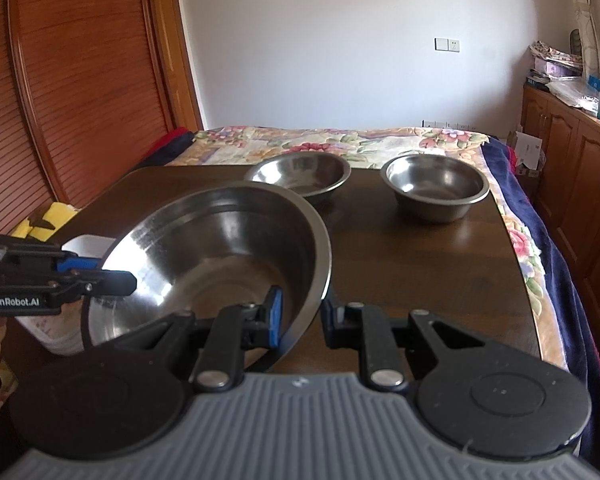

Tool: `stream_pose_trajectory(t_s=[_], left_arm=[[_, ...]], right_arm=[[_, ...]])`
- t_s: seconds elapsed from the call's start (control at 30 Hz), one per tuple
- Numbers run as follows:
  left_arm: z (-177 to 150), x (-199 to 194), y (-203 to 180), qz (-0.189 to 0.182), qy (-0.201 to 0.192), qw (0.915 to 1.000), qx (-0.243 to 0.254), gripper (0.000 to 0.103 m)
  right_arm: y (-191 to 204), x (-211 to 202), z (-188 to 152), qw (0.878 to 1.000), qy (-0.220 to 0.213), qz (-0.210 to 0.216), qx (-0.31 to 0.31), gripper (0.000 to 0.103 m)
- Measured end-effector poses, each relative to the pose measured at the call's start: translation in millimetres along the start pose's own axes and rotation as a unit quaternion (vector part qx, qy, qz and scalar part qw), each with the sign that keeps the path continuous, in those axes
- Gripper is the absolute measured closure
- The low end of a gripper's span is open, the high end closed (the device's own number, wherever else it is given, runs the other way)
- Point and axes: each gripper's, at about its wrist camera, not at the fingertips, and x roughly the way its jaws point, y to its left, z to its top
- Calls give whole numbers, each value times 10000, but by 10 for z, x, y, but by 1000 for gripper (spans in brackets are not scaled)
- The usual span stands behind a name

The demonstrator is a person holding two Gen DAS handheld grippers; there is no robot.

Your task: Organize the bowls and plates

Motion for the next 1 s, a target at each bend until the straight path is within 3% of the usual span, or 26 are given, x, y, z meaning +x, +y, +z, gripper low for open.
stream_pose_trajectory(t_s=[0.73, 0.9, 0.97, 1.0], left_arm=[[-61, 42, 58, -70, 201, 9998, -39, 49], [-59, 47, 61, -68, 210, 9998, -16, 44], [-57, 13, 79, -78, 172, 9998, -26, 38], [-41, -1, 94, -53, 139, 9999, -26, 36]], right_arm=[[20, 24, -166, 9996, 198, 169, 102, 78], [16, 31, -174, 9994, 218, 224, 133, 77], [3, 32, -168, 9994, 219, 212, 133, 70], [-1, 23, -161, 9995, 214, 194, 131, 60]])
